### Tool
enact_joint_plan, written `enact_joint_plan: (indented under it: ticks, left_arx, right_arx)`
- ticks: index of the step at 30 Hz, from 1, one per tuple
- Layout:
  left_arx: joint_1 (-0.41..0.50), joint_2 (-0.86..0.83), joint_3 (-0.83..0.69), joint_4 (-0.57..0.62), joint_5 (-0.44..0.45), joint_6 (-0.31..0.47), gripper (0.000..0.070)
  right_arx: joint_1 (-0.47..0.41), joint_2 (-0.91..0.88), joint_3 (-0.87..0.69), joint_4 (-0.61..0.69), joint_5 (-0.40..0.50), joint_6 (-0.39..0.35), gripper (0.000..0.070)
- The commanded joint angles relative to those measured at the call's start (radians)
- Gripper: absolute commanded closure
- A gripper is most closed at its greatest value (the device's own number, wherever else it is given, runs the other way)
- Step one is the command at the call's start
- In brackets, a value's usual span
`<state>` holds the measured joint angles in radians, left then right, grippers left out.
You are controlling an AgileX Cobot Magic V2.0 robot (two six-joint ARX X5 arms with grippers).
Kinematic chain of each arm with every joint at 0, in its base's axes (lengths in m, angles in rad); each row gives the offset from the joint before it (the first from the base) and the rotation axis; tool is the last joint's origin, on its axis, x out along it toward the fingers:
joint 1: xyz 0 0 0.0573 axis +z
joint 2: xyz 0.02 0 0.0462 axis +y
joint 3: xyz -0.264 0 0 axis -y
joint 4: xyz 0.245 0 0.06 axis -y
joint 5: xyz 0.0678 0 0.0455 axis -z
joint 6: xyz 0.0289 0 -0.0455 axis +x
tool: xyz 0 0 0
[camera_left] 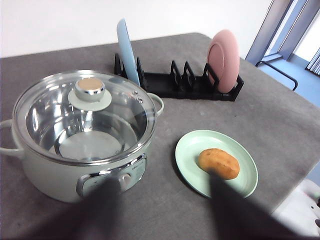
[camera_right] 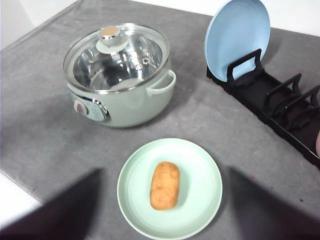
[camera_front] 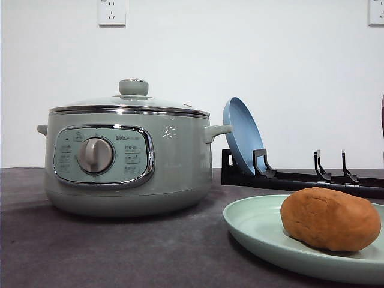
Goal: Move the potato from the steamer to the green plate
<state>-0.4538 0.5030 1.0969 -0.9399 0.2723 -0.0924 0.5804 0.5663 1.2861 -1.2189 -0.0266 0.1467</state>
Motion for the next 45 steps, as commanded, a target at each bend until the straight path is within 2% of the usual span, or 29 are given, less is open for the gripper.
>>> enact_joint_plan:
  ticks: [1,24,29,32,40,43,45]
  left_arx:
    - [-0.005,0.006,0.009,0.010,0.003,0.006,0.0700]
    - [-0.003,0.005,0.009,0.014,0.003,0.005,0.0700]
    - [0.035,0.002,-0.009,0.028,0.004,0.005,0.0700]
    - [0.106,-0.026,-0.080,0.110,0.004,0.005,0.0700]
    - [0.325,-0.238,-0.525,0.563,0.004,0.005,0.0700]
    - [0.374,-0.316,-0.682,0.647,0.003,0.007,0.0700]
    - [0.402,-0.362,-0.776,0.690,-0.032,0.019,0.0700]
  right_arx:
    - [0.004,0.007,0.015,0.006,0.000,0.002,0.0694]
    - [0.004,0.006,0.016,0.014,0.001,0.002,0.0691]
    - [0.004,0.006,0.016,0.014,0.001,0.002,0.0691]
    - [0.004,0.006,0.016,0.014,0.001,0.002,0.0691]
    - [0.004,0.006,0.016,0.014,0.001,0.002,0.0691]
    - [0.004,0.006,0.016,0.014,0.001,0.002,0.0691]
    - [0.004,0.006,0.016,0.014,0.001,0.002,0.0691]
